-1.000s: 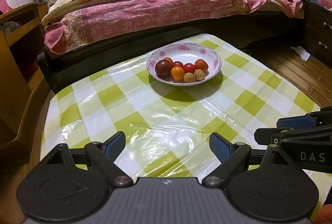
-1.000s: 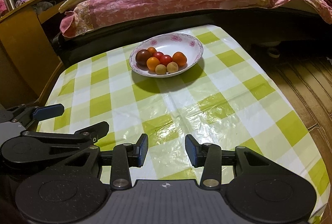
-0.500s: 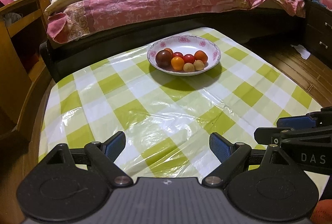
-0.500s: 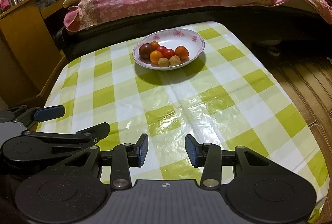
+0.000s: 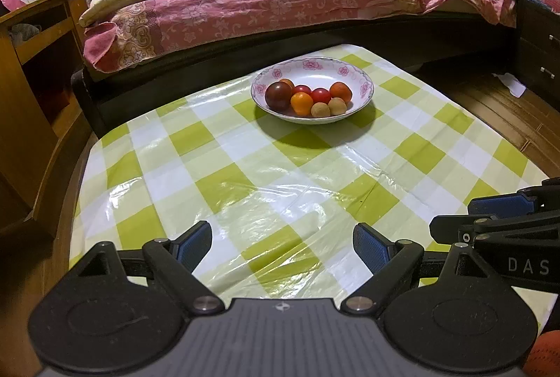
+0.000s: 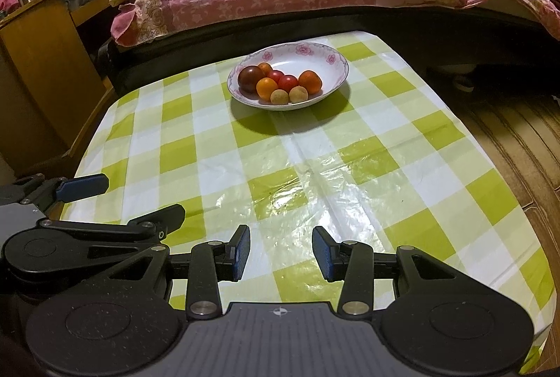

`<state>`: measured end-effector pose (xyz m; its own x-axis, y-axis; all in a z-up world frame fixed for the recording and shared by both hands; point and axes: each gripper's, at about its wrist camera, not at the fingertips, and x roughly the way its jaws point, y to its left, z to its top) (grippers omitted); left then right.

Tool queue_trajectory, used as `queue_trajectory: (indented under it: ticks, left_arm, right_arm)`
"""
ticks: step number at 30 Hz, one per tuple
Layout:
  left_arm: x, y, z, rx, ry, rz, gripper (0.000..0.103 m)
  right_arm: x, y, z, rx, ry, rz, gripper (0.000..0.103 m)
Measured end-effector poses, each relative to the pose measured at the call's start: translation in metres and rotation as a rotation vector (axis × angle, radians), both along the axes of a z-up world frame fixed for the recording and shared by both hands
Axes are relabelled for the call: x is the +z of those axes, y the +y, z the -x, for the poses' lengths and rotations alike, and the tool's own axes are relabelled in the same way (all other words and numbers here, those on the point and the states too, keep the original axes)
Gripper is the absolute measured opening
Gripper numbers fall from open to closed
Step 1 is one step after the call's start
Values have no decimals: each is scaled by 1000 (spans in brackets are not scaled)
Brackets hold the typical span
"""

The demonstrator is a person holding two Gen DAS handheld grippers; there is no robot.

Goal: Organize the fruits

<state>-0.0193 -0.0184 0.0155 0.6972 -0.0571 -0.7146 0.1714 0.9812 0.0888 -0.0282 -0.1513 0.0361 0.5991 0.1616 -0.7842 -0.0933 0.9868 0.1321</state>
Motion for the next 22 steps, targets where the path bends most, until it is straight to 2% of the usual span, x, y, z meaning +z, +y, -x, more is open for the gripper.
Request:
queue_trajectory:
  ticks: [22]
  left_arm:
    - [-3, 3, -1, 13, 34, 24, 94]
  right_arm:
    - [-2, 1, 1, 5, 8, 1, 38]
